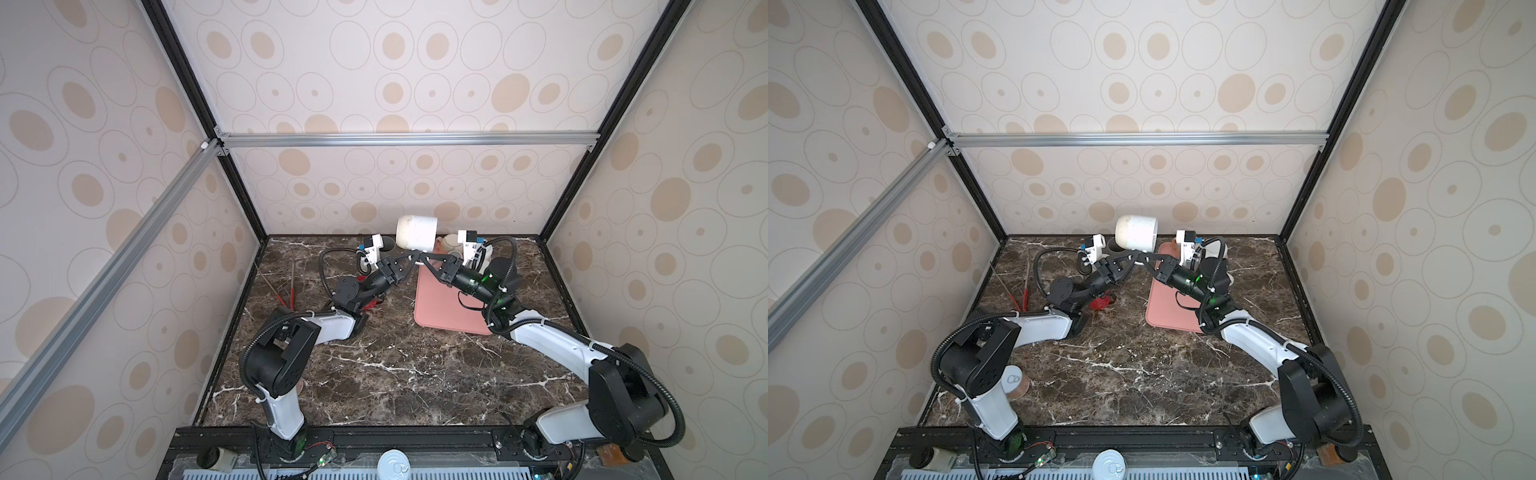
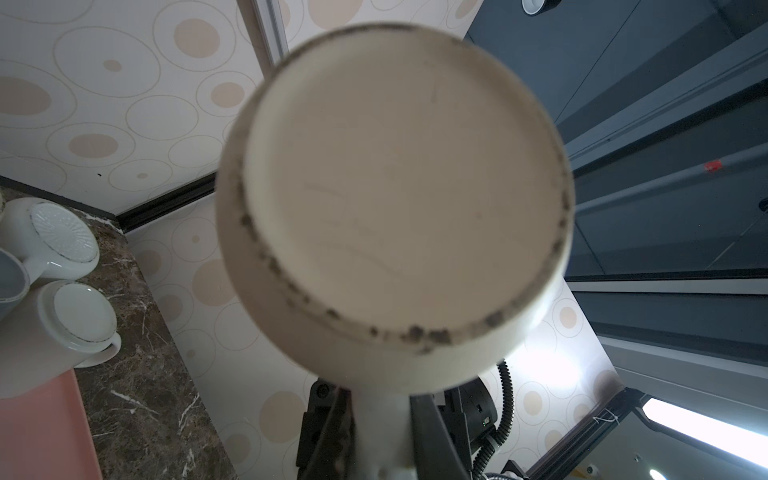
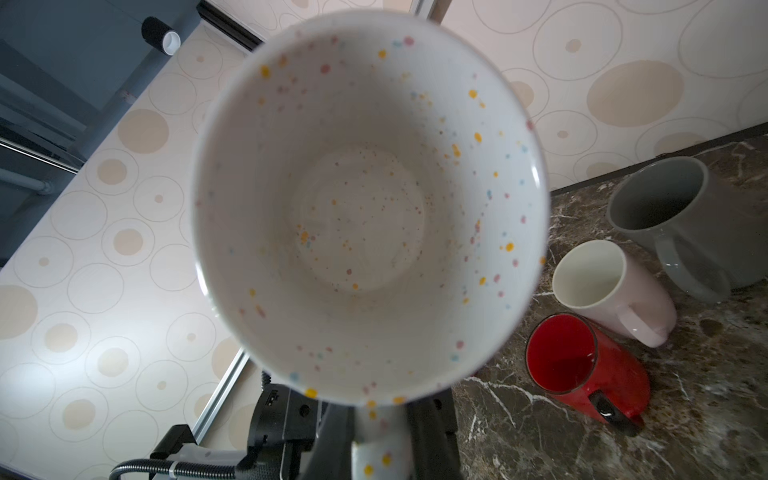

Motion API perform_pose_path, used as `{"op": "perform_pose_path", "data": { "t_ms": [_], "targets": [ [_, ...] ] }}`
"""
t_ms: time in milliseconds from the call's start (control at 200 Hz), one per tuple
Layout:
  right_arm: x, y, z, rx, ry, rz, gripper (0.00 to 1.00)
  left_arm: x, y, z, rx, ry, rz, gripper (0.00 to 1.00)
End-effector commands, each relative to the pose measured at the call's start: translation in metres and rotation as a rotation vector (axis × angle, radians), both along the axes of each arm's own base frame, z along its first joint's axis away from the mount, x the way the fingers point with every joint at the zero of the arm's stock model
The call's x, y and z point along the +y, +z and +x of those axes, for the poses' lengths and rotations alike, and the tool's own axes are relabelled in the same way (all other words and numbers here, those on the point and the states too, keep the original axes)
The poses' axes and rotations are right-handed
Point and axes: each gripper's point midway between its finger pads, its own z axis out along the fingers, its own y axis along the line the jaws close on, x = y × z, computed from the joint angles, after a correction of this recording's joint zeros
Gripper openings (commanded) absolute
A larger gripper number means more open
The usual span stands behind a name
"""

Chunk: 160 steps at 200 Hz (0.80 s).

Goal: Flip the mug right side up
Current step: 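Grasp the mug's handle with the right gripper and release the left gripper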

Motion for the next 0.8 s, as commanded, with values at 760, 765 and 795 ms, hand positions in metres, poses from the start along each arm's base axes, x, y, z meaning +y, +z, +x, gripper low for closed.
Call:
{"op": "perform_pose_path", "data": {
  "t_ms": [760,765,795],
  "targets": [
    [-0.003,0.046,0.001,-0.181,-0.053,0.191,0.0,0.035,0.04,-0.036,-0.248,0.019,0.05,0.38],
    [-0.003,0.046,0.001,-0.181,-0.053,0.192,0.0,0.035,0.04,-0.036,-0.248,0.019,0.051,0.38],
    [-0.004,0.047,0.001,-0.186,-0.058,0.196,0.0,0.037,0.04,-0.036,-0.248,0.023,0.053,0.38]
  ]
}}
